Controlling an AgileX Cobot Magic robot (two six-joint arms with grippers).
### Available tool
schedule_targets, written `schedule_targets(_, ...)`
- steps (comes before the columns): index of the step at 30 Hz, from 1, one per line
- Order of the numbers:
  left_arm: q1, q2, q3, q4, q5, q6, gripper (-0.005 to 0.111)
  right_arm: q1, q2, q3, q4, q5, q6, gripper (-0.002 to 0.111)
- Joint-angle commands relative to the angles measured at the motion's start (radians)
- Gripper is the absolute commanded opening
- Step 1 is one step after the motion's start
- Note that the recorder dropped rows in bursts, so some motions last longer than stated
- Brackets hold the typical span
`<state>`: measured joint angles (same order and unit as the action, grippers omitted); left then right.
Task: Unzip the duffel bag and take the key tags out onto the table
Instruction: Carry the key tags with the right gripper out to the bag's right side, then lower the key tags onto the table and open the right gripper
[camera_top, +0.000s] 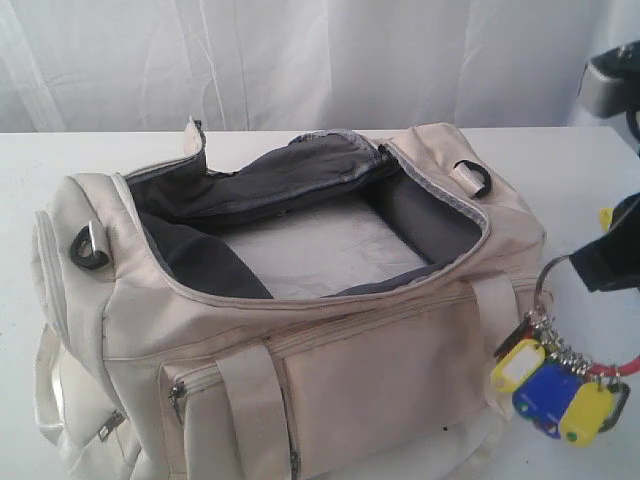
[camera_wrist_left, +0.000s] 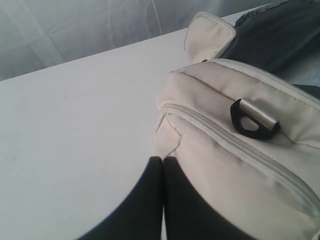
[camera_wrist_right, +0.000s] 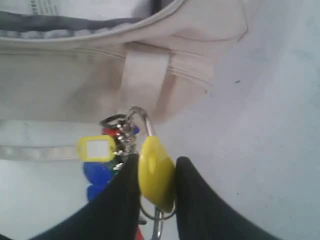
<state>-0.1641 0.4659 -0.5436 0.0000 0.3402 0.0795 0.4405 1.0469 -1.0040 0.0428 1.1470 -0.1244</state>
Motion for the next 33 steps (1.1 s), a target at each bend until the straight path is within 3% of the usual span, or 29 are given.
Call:
schedule_targets(1, 0.001, -0.007, 0.008, 0.000, 0.009, 0.003, 0.001, -0.004, -0.008, 0.076, -0.021, -0.082, 0.016, 0.000)
schedule_targets(9, 0.001, -0.007, 0.008, 0.000, 0.009, 0.003, 0.001, -0.004, -0.008, 0.193, -0.134, -0.218, 0.111, 0.000)
schedule_targets(20, 0.001, -0.007, 0.008, 0.000, 0.009, 0.003, 0.001, -0.004, 0.103, 0.283, -0.120, -0.363, 0.133, 0.000)
schedule_targets(33, 0.001, -0.007, 0.008, 0.000, 0.005, 0.003, 0.001, -0.004, 0.396, 0.226, 0.105, -0.536, 0.003, 0.000)
